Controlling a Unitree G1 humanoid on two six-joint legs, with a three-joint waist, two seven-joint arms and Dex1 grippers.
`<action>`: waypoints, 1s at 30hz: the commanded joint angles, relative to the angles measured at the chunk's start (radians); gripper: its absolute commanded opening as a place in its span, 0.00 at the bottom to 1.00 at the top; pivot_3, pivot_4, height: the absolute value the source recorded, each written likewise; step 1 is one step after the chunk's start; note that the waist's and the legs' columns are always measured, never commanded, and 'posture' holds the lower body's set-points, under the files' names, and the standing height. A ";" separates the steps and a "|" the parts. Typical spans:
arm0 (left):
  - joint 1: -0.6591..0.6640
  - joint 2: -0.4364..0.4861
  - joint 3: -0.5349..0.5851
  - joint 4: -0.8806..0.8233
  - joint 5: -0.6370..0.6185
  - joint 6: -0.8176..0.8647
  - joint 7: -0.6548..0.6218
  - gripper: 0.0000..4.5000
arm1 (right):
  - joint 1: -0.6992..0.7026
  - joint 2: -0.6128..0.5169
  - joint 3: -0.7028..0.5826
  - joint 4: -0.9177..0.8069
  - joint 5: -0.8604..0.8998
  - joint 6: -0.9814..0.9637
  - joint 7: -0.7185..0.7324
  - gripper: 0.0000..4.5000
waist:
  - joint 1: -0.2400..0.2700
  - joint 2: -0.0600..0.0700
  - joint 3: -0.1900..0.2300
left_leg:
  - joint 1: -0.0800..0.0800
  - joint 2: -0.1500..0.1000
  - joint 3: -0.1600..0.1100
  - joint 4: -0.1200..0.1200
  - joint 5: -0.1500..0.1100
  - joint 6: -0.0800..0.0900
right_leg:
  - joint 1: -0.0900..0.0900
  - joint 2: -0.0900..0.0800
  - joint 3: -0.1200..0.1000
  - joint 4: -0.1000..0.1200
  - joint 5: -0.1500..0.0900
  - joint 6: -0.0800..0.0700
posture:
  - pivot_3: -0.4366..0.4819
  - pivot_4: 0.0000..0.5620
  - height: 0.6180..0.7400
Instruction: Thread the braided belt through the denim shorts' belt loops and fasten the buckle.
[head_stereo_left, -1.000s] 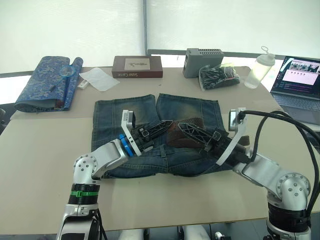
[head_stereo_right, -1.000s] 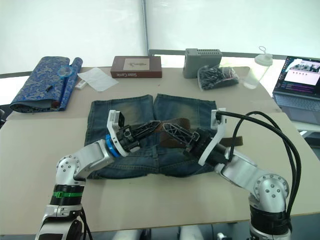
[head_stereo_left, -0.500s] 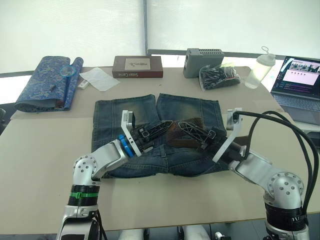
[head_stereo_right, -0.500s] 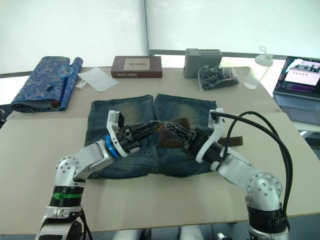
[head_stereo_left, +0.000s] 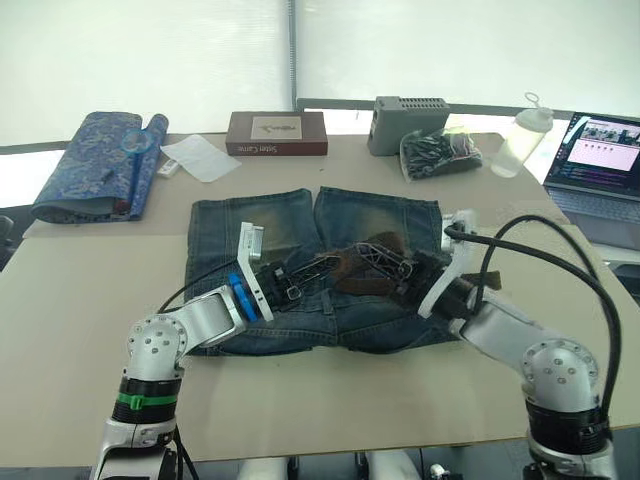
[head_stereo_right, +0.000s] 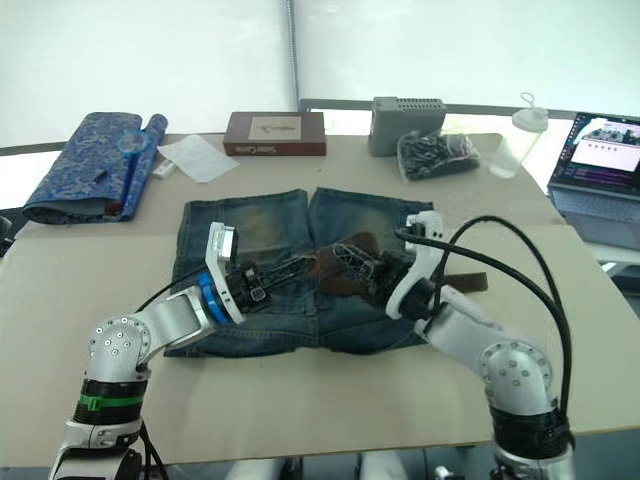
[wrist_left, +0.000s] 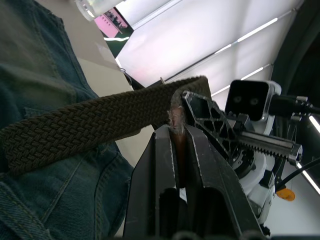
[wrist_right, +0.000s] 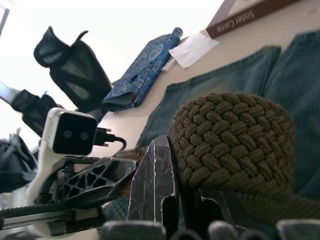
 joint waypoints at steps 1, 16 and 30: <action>0.082 0.057 0.024 -0.017 0.040 0.035 -0.031 0.00 | -0.047 -0.070 -0.205 0.045 -0.157 -0.129 -0.031 0.01 | -0.001 0.000 0.000 | 0.000 0.000 0.000 0.000 0.000 0.000 | 0.000 0.000 0.000 0.000 0.000 0.000 | 0.48 0.27 1.00; 0.098 0.121 0.098 -0.197 0.212 -0.086 -0.178 0.66 | -0.018 -0.081 -0.172 0.004 -0.106 -0.046 0.018 0.00 | -0.008 0.000 0.000 | -0.001 0.001 0.001 -0.001 0.000 0.001 | -0.001 0.000 0.000 -0.001 0.002 0.002 | 0.48 0.27 1.00; 0.337 0.348 0.042 -0.289 0.659 -0.318 -0.571 0.66 | 0.010 -0.046 0.016 0.060 0.166 0.041 -0.143 0.00 | -0.002 0.001 0.001 | -0.001 0.005 0.002 -0.003 0.000 0.001 | -0.001 -0.001 0.001 -0.004 -0.001 -0.006 | 0.48 0.27 1.00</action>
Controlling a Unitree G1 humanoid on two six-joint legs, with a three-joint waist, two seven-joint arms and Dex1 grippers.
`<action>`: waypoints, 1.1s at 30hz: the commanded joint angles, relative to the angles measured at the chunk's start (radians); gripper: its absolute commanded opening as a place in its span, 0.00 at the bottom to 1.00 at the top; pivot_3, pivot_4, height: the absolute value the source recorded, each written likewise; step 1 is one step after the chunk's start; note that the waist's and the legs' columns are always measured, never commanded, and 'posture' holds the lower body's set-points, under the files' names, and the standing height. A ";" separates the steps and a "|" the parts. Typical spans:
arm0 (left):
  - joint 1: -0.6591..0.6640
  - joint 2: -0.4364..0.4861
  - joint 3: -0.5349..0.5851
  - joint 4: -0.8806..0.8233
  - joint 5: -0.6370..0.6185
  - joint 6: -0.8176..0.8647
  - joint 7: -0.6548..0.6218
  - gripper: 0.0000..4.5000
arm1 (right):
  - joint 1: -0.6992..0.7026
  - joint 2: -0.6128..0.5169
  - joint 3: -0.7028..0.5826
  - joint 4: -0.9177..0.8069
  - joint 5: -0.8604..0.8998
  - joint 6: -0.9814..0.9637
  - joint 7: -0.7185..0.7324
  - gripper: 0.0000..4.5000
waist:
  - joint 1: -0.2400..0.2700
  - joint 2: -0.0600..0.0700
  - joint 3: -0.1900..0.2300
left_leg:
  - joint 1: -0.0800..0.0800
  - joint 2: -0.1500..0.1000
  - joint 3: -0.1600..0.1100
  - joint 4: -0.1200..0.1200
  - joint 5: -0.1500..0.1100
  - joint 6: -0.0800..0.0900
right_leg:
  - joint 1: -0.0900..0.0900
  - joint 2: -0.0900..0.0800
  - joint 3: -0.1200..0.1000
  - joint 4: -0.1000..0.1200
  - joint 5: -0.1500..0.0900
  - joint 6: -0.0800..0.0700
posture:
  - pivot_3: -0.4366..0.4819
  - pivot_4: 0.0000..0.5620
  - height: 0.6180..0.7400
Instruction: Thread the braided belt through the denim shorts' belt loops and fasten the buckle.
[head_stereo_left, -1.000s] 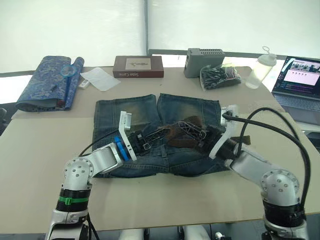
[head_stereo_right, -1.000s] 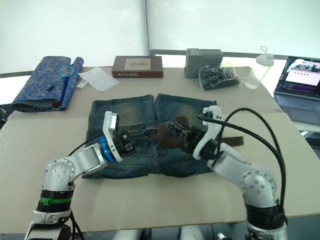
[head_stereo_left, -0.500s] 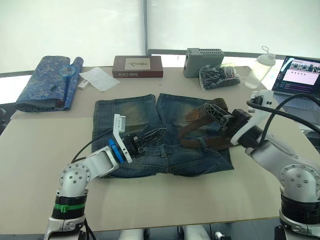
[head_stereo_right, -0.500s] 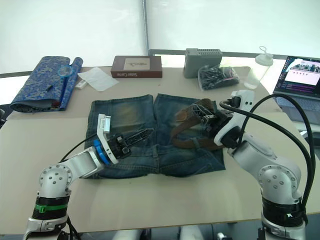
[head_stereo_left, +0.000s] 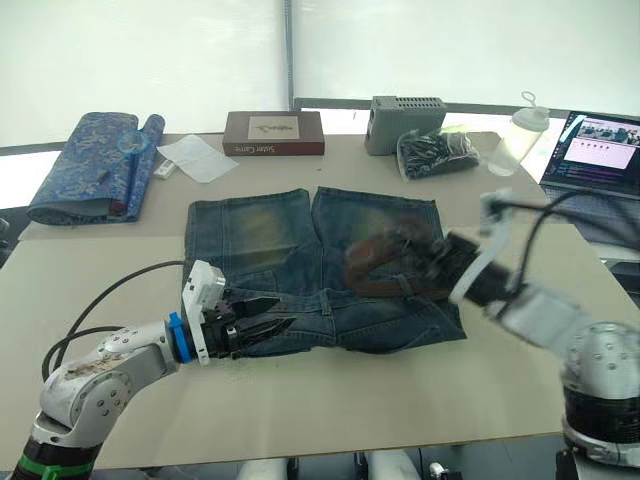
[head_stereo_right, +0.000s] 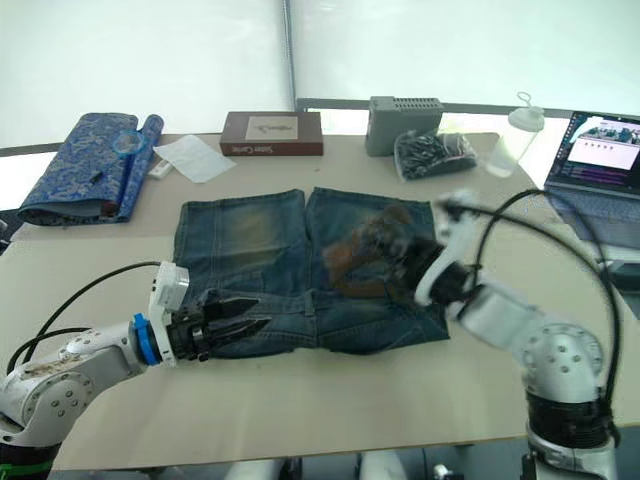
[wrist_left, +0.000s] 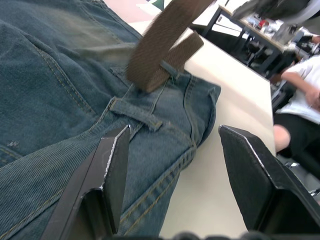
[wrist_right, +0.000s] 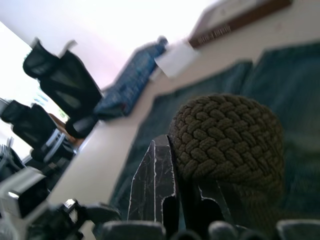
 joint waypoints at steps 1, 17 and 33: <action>0.022 0.002 -0.007 -0.038 0.062 -0.053 -0.042 0.66 | 0.008 -0.005 0.081 -0.032 -0.192 -0.004 0.035 0.00 | 0.000 0.000 0.000 | 0.000 0.000 0.000 0.000 0.000 0.000 | 0.000 0.000 0.000 0.000 0.000 0.000 | 0.48 0.27 1.00; 0.063 -0.033 -0.034 -0.045 0.160 -0.088 -0.087 0.66 | 0.043 0.146 0.124 0.076 -0.285 0.096 -0.026 0.00 | -0.006 0.000 0.000 | 0.000 0.001 0.001 0.000 -0.001 0.001 | 0.000 0.001 -0.001 0.000 0.001 0.001 | 0.48 0.27 1.00; 0.092 -0.081 -0.088 -0.007 0.287 -0.152 -0.084 0.66 | 0.006 0.311 0.088 0.141 -0.165 0.134 -0.185 0.00 | -0.023 0.001 0.000 | 0.001 0.000 0.001 0.000 -0.001 0.001 | 0.000 0.001 -0.001 0.000 0.005 0.007 | 0.48 0.27 1.00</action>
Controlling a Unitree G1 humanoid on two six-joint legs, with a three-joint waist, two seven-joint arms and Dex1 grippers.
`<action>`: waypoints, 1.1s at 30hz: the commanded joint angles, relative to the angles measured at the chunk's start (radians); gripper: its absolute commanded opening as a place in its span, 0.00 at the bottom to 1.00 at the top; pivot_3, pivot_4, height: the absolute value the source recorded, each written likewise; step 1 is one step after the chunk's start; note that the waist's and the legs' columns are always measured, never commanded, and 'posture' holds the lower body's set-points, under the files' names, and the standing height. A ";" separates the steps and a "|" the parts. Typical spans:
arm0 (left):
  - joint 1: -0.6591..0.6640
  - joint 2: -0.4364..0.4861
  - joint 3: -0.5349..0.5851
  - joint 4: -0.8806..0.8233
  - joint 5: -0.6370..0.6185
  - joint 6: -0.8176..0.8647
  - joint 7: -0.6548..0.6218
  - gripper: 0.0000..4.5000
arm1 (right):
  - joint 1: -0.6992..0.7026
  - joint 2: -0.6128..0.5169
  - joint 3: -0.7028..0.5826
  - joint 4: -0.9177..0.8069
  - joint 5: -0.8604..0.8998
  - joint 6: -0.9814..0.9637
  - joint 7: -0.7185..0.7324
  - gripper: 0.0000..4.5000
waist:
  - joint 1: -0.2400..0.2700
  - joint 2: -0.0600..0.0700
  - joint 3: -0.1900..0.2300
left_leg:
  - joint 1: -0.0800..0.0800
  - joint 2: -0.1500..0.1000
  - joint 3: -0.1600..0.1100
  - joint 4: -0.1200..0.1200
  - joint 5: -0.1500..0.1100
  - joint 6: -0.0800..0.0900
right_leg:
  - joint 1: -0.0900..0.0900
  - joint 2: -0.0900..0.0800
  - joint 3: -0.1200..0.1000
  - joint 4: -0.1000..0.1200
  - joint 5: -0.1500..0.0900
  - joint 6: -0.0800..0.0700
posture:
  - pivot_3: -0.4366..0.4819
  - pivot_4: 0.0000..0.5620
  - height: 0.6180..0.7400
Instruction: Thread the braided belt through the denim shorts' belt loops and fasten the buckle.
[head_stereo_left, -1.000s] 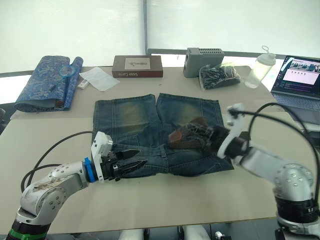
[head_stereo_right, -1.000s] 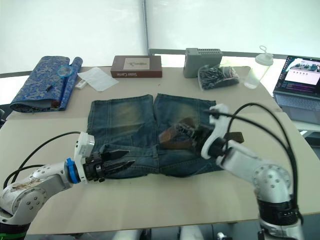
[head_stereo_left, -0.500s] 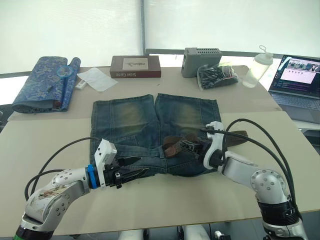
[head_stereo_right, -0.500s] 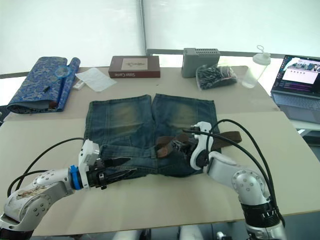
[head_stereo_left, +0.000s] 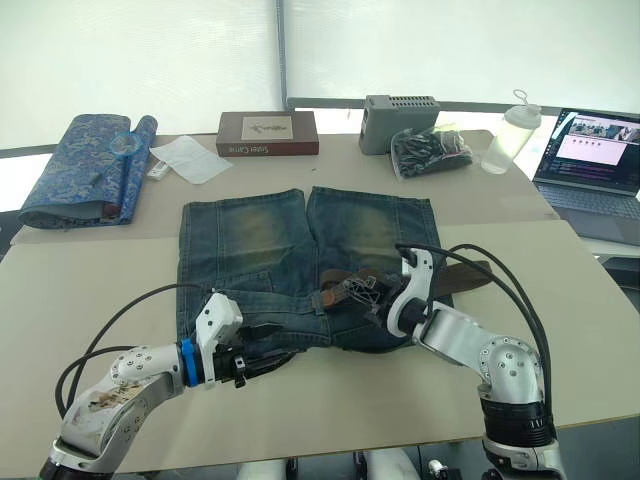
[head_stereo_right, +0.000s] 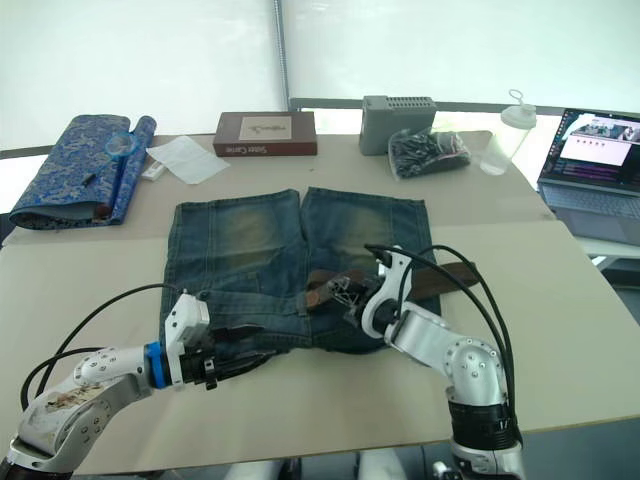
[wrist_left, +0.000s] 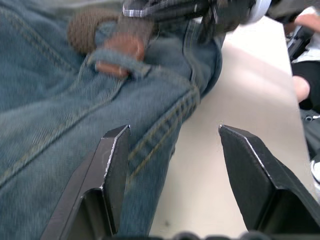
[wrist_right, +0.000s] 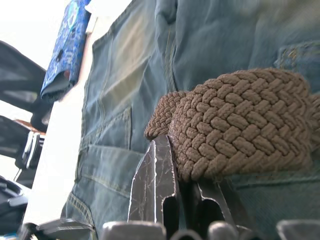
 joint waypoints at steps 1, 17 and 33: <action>-0.013 -0.035 0.016 -0.013 -0.029 0.017 0.029 0.66 | -0.016 -0.011 0.037 -0.016 -0.026 0.042 0.007 0.00 | -0.001 0.000 0.000 | 0.000 0.000 0.000 0.000 0.000 0.000 | 0.000 0.000 0.000 0.000 0.000 0.000 | 0.48 0.27 1.00; -0.186 -0.255 0.245 0.140 -0.525 0.506 0.452 0.66 | -0.054 0.155 0.047 0.115 -0.045 0.064 0.022 0.00 | -0.005 0.000 0.000 | 0.004 -0.001 0.000 0.001 0.000 0.000 | 0.000 0.002 0.002 0.012 0.000 0.000 | 0.48 0.27 1.00; -0.167 -0.211 0.311 0.201 -0.831 0.684 0.755 0.55 | -0.040 0.200 -0.010 0.155 -0.002 0.079 -0.008 0.00 | -0.006 0.000 0.000 | 0.006 -0.001 0.000 0.000 0.000 -0.001 | 0.000 0.002 0.003 0.013 -0.001 -0.001 | 0.48 0.27 1.00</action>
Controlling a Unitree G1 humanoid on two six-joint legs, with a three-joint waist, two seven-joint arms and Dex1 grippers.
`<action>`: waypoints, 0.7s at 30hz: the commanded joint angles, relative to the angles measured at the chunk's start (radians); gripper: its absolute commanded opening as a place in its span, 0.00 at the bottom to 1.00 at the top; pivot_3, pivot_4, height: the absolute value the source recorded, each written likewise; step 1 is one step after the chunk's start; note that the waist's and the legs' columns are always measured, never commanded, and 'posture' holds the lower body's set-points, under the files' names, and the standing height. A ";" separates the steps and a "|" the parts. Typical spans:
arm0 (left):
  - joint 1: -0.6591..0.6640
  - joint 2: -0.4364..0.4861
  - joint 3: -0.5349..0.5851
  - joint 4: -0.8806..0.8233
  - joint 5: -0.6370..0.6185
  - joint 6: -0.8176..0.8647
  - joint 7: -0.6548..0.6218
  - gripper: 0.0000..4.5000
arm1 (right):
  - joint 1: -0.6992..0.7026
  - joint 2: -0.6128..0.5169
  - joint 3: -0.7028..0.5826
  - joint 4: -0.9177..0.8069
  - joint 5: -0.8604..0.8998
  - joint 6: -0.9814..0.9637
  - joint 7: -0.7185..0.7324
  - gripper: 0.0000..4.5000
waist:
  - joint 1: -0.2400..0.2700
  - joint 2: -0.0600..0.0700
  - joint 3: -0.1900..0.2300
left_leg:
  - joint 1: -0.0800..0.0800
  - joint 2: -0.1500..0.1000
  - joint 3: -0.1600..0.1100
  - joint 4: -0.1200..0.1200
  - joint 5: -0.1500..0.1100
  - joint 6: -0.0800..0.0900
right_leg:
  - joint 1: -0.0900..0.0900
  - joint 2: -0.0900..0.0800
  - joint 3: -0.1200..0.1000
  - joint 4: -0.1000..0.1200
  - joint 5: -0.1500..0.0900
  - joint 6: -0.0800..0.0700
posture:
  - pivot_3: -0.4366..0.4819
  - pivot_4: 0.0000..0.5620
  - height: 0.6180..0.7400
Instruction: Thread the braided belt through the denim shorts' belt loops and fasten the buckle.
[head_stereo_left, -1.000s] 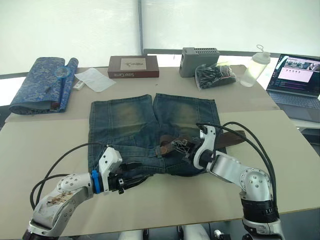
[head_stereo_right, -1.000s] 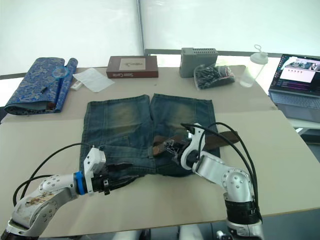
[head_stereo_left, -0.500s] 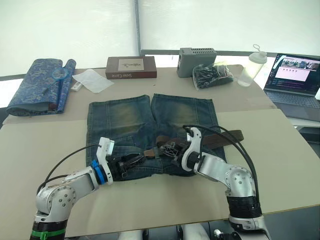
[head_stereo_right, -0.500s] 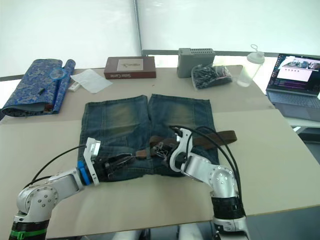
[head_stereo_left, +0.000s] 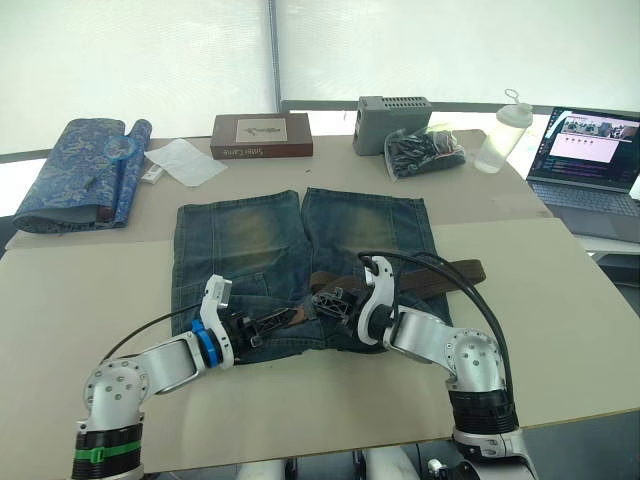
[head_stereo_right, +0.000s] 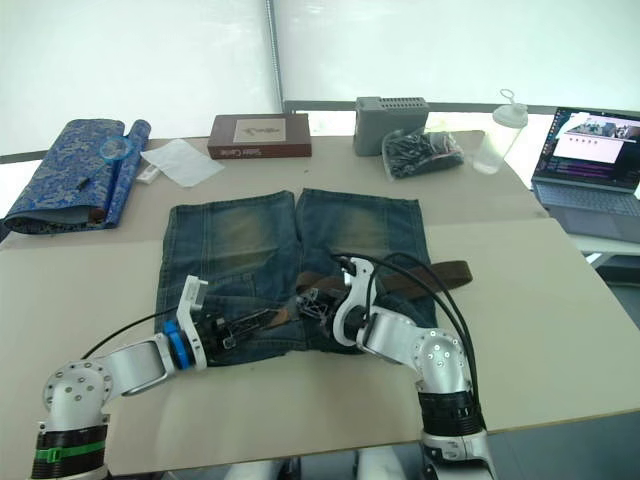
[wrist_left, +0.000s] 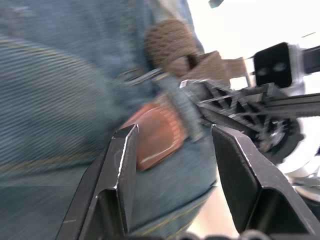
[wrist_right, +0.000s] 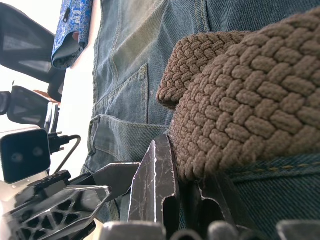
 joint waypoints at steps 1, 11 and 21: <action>0.013 0.018 0.018 -0.013 -0.090 0.015 0.043 0.55 | 0.003 0.032 -0.035 0.021 0.055 -0.009 -0.036 0.00 | 0.000 0.000 0.000 | 0.000 0.000 0.000 0.000 0.000 0.000 | 0.000 0.000 0.000 0.000 0.000 0.000 | 0.48 0.27 1.00; -0.018 -0.052 -0.019 0.029 -0.210 -0.067 0.165 0.55 | -0.008 0.059 -0.043 0.024 0.108 0.003 -0.056 0.00 | 0.002 0.000 0.000 | 0.000 0.000 0.000 0.000 0.000 -0.001 | 0.000 -0.001 0.000 0.000 0.000 0.000 | 0.48 0.27 1.00; -0.027 -0.093 -0.056 0.058 -0.259 -0.128 0.238 0.55 | -0.008 0.044 -0.035 0.020 0.106 0.012 -0.050 0.00 | 0.001 0.000 0.000 | 0.000 0.000 0.000 -0.001 0.000 -0.001 | 0.000 -0.001 0.000 0.000 0.000 -0.001 | 0.48 0.27 1.00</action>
